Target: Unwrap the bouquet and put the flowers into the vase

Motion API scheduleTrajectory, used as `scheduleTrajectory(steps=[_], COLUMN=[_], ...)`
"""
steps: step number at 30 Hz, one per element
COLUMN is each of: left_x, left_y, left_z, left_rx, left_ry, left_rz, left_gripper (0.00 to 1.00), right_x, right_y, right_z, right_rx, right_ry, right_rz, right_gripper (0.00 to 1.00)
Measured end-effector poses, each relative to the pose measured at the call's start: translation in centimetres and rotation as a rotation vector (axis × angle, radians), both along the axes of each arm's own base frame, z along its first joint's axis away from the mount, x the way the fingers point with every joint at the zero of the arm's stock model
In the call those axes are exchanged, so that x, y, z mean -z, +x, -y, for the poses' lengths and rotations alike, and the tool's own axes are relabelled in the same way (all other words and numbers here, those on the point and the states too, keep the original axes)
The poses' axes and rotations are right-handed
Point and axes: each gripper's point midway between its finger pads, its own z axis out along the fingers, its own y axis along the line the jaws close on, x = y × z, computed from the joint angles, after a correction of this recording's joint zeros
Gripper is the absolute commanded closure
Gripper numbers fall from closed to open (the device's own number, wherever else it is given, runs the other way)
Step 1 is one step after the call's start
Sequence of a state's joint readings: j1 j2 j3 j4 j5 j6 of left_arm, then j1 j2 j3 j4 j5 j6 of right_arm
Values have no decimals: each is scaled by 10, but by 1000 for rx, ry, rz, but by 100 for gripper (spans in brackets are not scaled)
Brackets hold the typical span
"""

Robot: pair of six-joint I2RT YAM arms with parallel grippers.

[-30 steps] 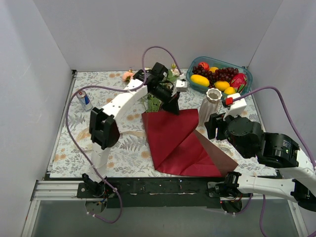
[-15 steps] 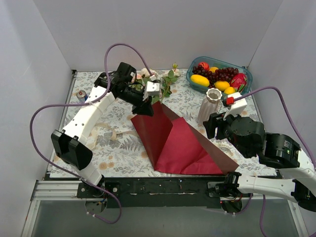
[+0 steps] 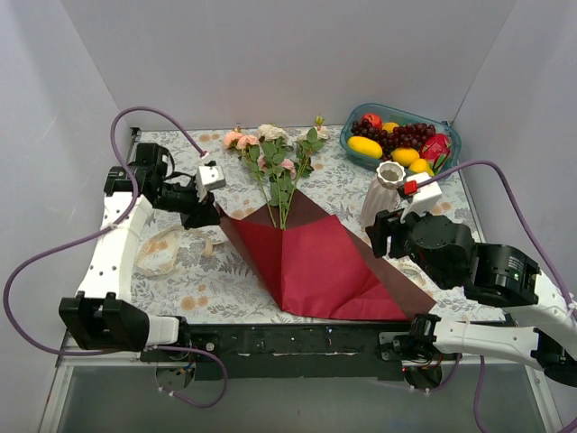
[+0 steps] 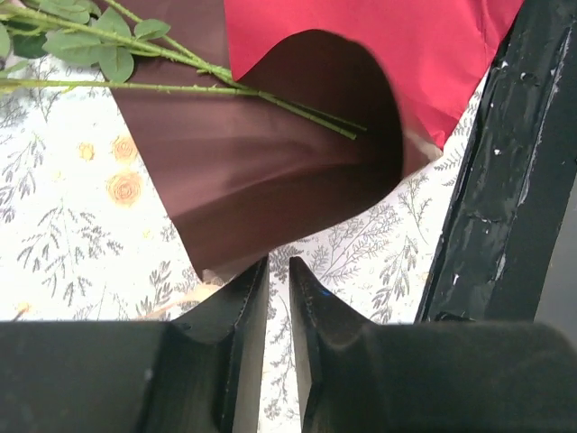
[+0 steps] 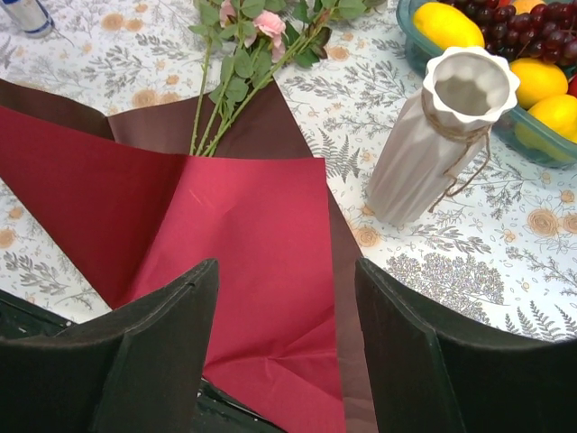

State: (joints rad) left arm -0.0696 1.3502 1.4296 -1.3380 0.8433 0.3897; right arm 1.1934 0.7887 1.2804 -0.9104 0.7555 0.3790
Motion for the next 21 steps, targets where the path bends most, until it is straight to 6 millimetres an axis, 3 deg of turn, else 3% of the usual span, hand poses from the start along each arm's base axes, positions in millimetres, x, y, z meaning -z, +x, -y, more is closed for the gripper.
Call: scheduleTrajectory(steps=[3,5,12,21], left_x=[-5,-9,-32,-133], left_y=[-8,-6,7,-5], left_z=[-10,-14,-35,-30], left_rx=[-41,-77,-237,-332], left_ry=[13,7,-30,-125], left_rz=[23,34,52,306], left_gripper=[61,2,2,2], right_x=[9,16,29,35], right_y=[0,1,5,8], right_z=[-3,-7,-21,-32], right_rx=[-3,-7,-15,-8], right_ry=[-22,-39,-75,-85], right_rz=[-15,-26,-50,-68], right_gripper=[29,28,27,27])
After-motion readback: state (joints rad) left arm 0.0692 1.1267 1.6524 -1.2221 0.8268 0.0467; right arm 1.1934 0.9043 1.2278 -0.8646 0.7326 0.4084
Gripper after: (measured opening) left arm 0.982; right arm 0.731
